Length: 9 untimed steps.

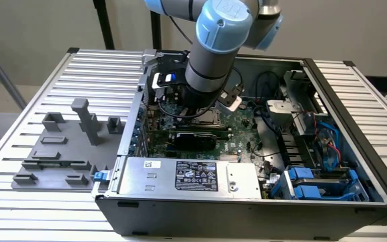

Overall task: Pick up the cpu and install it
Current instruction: 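Install the first cpu locking lever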

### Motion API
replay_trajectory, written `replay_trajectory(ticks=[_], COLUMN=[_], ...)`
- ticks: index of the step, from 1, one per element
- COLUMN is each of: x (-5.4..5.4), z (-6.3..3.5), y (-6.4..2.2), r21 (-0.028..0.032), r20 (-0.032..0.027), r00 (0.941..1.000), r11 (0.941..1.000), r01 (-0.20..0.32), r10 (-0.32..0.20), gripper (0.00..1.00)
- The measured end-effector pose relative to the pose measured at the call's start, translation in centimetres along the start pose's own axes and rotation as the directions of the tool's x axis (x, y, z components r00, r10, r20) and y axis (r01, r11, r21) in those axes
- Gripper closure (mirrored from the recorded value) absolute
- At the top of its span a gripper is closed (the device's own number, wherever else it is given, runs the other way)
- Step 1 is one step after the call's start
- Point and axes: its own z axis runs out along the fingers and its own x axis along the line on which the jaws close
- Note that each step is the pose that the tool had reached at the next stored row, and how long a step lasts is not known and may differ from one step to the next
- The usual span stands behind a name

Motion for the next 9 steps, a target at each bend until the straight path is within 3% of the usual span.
replay_trajectory(ticks=[9], x=[0.06], z=[-0.31], y=[-0.07], r21=[0.0027], r20=[-0.0016], r00=[1.0], r11=[1.0], r01=[-0.001], r10=[0.001], gripper=[0.88])
